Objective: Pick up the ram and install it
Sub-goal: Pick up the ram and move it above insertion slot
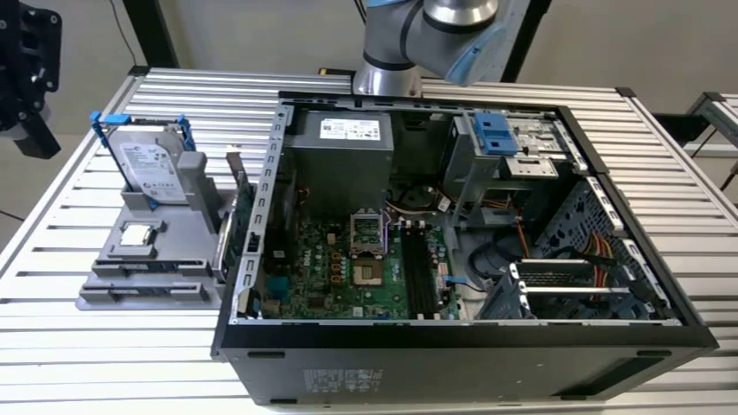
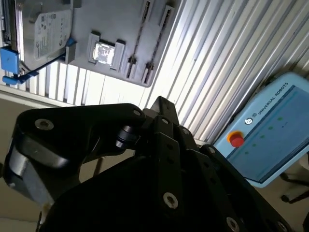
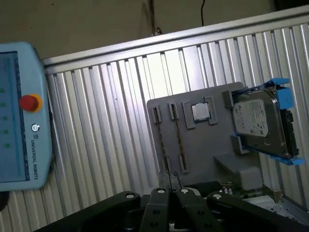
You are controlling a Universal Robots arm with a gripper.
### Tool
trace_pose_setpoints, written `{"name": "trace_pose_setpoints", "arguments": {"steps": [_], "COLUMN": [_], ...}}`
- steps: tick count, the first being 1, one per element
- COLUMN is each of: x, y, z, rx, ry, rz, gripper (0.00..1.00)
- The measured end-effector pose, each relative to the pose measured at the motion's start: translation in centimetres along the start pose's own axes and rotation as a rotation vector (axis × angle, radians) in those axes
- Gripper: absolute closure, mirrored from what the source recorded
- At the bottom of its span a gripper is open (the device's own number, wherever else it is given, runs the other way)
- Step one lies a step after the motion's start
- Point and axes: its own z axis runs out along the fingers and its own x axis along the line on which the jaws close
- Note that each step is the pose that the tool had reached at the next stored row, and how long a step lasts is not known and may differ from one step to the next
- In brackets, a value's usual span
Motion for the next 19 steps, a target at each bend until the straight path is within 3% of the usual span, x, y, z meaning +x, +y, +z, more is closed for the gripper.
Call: {"name": "trace_pose_setpoints", "arguments": {"steps": [15,19], "x": [0.00,0.00], "y": [0.00,0.00], "z": [0.00,0.00], "rx": [0.0054,0.0060], "ry": [0.0125,0.0138], "rz": [-0.271,-0.300], "gripper": [1.00,1.00]}}
